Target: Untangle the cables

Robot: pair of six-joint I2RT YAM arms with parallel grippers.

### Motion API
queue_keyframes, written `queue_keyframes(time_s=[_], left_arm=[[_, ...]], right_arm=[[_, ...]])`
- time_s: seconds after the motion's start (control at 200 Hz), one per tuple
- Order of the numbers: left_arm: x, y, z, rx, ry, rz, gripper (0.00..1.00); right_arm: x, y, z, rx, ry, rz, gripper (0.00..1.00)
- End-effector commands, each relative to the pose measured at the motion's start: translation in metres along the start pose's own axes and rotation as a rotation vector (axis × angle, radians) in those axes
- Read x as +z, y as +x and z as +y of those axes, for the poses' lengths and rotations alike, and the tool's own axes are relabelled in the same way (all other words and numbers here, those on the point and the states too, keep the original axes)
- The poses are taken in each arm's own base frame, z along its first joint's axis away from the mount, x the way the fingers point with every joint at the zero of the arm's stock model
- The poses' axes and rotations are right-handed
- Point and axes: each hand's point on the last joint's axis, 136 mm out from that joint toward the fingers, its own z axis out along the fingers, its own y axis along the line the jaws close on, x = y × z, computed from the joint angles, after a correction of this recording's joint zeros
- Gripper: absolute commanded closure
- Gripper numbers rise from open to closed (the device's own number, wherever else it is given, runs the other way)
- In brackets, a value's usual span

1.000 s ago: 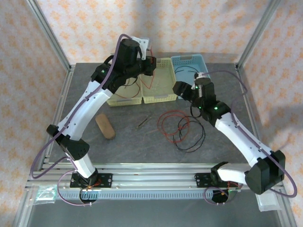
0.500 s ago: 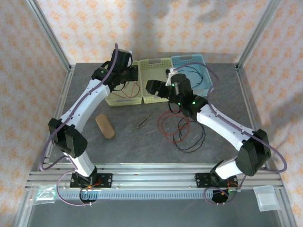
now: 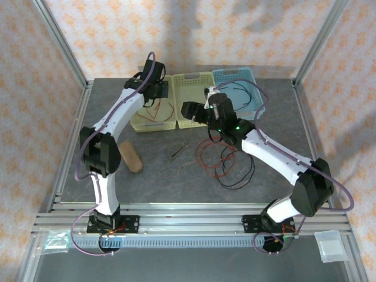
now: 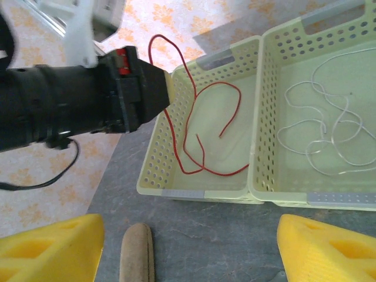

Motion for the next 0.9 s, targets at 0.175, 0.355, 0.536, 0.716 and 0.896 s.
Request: queue_keyframes(time_s=[0.175, 0.355, 0.536, 0.716, 0.896], left_arm=[[0.049, 0.006, 0.033, -0.014, -0.191, 0.097, 1.0], [0.086, 0.013, 0.034, -0.044, -0.172, 0.149, 0.81], [0.084, 0.005, 0.03, -0.072, -0.128, 0.134, 0.7], [0.048, -0.013, 0.014, -0.072, -0.016, 0.061, 0.63], [-0.004, -0.009, -0.013, -0.088, 0.161, -0.057, 0.63]], right_arm=[[-0.029, -0.008, -0.014, -0.015, 0.09, -0.05, 0.23], [-0.042, -0.007, -0.025, -0.015, 0.136, -0.065, 0.24], [-0.056, -0.005, -0.042, -0.003, 0.213, -0.082, 0.24], [-0.064, 0.011, -0.069, 0.018, 0.346, -0.022, 0.24], [-0.062, 0.049, -0.103, 0.073, 0.464, 0.154, 0.16]])
